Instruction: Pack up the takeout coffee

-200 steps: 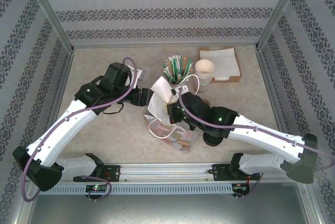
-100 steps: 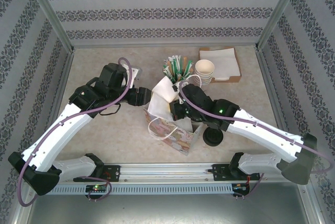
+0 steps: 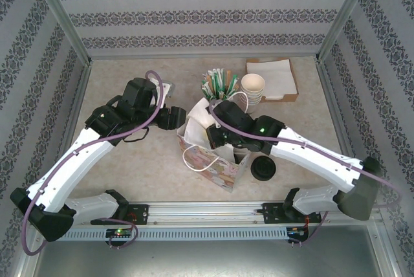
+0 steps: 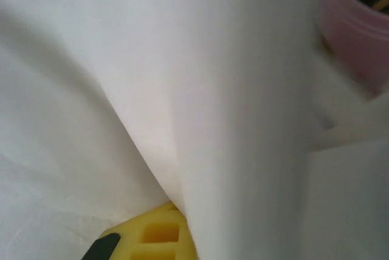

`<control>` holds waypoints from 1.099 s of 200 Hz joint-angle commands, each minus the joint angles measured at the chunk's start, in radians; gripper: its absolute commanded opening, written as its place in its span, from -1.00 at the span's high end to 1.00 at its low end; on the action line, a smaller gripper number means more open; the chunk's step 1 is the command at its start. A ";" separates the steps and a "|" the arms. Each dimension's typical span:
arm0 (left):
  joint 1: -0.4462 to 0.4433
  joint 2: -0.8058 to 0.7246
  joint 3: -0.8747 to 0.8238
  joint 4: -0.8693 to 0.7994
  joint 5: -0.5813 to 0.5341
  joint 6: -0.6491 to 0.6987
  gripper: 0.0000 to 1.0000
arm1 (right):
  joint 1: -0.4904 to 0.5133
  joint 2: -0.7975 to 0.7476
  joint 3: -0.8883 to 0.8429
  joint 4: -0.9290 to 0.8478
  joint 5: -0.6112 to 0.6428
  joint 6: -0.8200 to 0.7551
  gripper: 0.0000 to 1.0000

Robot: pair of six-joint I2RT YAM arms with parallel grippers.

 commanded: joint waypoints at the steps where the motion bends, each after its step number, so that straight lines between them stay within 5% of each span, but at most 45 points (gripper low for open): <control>1: -0.017 -0.028 0.004 0.004 -0.044 0.022 -0.35 | 0.007 0.024 0.030 -0.049 0.051 -0.050 1.00; 29: -0.017 -0.032 0.009 0.002 -0.044 0.018 -0.35 | 0.009 0.065 0.061 -0.073 0.054 -0.075 0.95; 54: -0.017 -0.035 0.013 -0.002 -0.049 0.019 -0.35 | 0.023 0.081 0.083 -0.061 0.032 -0.101 0.64; 69: -0.017 -0.039 0.012 0.001 -0.056 0.019 -0.35 | 0.031 0.068 0.095 -0.040 0.029 -0.111 0.18; 104: -0.017 -0.044 0.021 0.006 -0.060 0.023 -0.35 | 0.041 -0.013 0.117 -0.011 0.064 -0.111 -0.13; 158: -0.017 -0.028 0.029 0.024 -0.046 0.009 -0.35 | 0.041 -0.156 0.075 0.043 0.097 -0.072 -0.13; 220: -0.017 0.001 0.059 0.034 -0.019 0.003 -0.29 | 0.039 -0.106 0.098 0.128 0.152 -0.054 0.11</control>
